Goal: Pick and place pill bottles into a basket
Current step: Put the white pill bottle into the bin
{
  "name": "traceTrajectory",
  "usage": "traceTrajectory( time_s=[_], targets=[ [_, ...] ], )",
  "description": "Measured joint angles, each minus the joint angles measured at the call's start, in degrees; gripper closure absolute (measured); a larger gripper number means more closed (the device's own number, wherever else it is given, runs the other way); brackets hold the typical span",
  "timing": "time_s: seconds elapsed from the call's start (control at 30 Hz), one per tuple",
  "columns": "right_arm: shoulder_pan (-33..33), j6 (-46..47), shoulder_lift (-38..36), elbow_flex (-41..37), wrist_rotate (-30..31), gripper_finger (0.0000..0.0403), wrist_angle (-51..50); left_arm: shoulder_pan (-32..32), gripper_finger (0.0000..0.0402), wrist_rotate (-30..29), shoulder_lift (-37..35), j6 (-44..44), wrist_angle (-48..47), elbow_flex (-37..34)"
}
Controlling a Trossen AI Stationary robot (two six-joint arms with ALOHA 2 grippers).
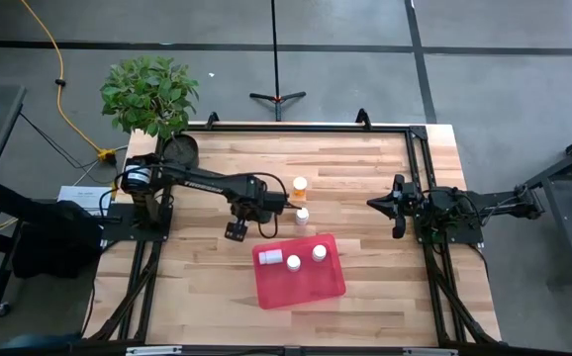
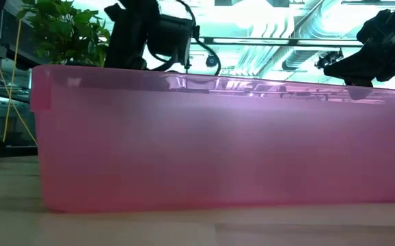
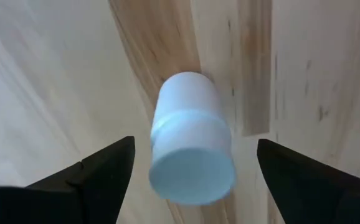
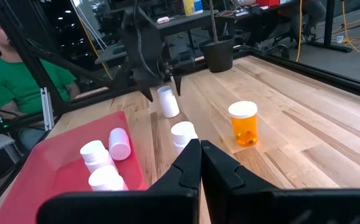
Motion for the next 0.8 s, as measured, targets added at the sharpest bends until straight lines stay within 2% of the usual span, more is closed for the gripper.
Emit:
traceTrajectory(
  time_s=[0.5, 0.8],
  targets=[
    [0.01, -0.07, 0.0, -0.02, -0.02, 0.0403, 0.0, -0.02, 0.004, -0.26, 0.02, -1.65, 4.56, -1.92],
    [0.0, -0.05, 0.0, -0.01, -0.02, 0.0403, 0.0, -0.02, 0.0067, -0.36, 0.02, -1.52, 5.67, -1.92]
  ],
)
